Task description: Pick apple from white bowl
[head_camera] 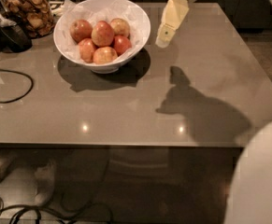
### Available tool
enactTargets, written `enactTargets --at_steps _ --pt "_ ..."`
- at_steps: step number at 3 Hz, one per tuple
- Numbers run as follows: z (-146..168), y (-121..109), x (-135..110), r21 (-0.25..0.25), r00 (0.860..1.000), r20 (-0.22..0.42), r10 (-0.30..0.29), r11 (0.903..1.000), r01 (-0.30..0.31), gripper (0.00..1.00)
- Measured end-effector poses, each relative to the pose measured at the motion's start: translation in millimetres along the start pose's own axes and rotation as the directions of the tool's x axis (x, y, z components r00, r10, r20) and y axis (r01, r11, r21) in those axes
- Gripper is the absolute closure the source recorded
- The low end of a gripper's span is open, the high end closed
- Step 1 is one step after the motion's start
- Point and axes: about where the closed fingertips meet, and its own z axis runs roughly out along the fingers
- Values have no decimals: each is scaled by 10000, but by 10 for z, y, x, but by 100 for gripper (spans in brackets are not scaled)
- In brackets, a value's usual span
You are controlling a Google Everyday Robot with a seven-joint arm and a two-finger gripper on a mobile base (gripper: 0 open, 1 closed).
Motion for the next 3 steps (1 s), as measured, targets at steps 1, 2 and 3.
enactTargets --at_steps 1,2,3 --pt "182 -155 -257 -69 9998 -137 -150 9999 149 0" --pt "240 -220 -449 9 9981 -131 -604 9982 604 0" --pt "266 -245 -452 34 9990 156 -407 9992 407 0"
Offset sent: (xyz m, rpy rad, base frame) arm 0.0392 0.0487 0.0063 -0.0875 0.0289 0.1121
